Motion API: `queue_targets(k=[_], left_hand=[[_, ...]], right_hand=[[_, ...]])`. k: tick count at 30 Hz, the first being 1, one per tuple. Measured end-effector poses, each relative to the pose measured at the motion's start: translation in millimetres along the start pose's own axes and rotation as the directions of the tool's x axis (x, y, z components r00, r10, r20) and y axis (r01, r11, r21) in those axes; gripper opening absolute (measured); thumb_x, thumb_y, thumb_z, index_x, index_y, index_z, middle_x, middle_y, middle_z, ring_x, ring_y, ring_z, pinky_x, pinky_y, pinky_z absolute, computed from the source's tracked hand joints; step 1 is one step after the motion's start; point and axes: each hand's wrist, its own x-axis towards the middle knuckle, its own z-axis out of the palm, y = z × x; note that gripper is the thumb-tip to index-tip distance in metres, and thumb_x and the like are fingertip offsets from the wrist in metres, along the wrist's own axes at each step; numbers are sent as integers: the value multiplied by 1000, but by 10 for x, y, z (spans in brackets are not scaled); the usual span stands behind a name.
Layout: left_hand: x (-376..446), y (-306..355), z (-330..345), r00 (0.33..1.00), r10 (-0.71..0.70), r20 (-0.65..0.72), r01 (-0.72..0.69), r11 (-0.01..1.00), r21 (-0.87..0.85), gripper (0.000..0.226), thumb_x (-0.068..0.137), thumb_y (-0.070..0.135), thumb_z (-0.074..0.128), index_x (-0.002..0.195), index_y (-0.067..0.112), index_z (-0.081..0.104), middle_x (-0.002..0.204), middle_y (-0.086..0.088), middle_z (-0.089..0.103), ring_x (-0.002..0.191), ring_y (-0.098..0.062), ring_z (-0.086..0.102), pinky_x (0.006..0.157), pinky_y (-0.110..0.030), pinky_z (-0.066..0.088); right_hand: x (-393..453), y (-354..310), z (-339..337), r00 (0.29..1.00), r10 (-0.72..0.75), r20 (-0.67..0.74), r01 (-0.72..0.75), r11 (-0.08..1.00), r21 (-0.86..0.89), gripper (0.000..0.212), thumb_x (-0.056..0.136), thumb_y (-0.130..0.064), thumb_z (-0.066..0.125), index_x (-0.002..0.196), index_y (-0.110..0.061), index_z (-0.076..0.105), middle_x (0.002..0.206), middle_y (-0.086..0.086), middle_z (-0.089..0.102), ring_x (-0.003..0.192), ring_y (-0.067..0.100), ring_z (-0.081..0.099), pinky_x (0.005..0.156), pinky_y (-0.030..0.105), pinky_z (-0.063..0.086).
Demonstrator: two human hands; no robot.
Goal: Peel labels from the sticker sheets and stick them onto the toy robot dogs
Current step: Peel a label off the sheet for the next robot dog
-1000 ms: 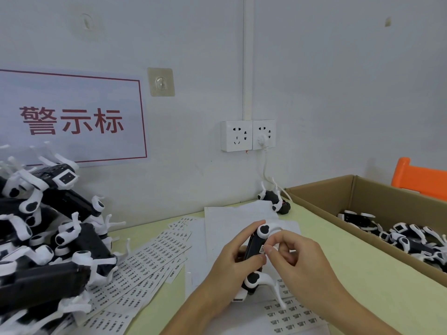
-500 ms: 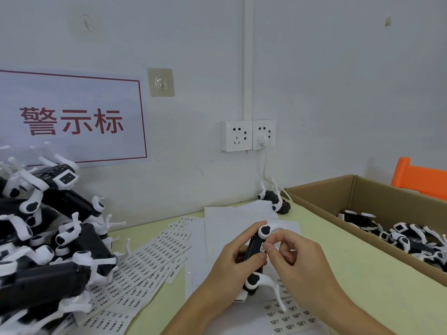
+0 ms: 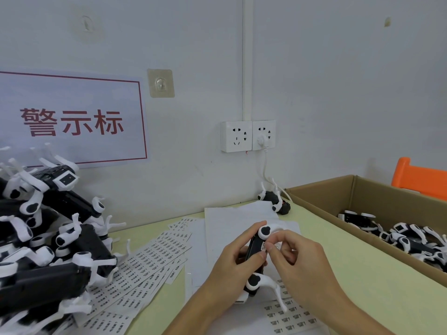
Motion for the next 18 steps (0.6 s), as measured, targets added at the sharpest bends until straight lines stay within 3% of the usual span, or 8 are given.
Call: queue_targets(k=[3, 7, 11, 18], left_hand=[[0, 8, 15, 1000, -1, -21, 1, 1000, -12, 50, 90, 28, 60, 130, 58, 56, 98, -5, 70, 95, -15, 67, 87, -25, 51], [8, 3, 21, 1000, -4, -30, 4, 1000, -24, 53, 84, 30, 62, 128, 60, 56, 107, -22, 66, 103, -34, 64, 93, -37, 52], [14, -8, 20, 1000, 4, -15, -5, 999, -42, 54, 83, 29, 62, 127, 59, 56, 94, -11, 60, 91, -21, 58, 88, -32, 48], [11, -9, 18, 1000, 14, -4, -15, 999, -51, 52, 85, 28, 61, 128, 57, 57, 90, -6, 61, 88, -16, 60, 84, -27, 49]], right_hand=[[-6, -24, -18, 1000, -10, 5, 10, 1000, 18, 23, 92, -6, 66, 76, -23, 68, 47, -8, 28, 46, 7, 28, 47, 15, 28], [-8, -53, -42, 1000, -15, 22, 14, 998, 64, 21, 92, -7, 66, 76, -20, 68, 48, -10, 26, 46, 8, 26, 48, 15, 27], [-2, -56, -36, 999, 2, 35, -4, 999, 49, 20, 92, -7, 66, 75, -16, 68, 47, -10, 26, 45, 8, 28, 48, 14, 28], [1, -52, -31, 1000, 9, 22, -10, 1000, 25, 20, 92, -9, 67, 75, -19, 68, 46, -9, 27, 45, 8, 27, 48, 15, 28]])
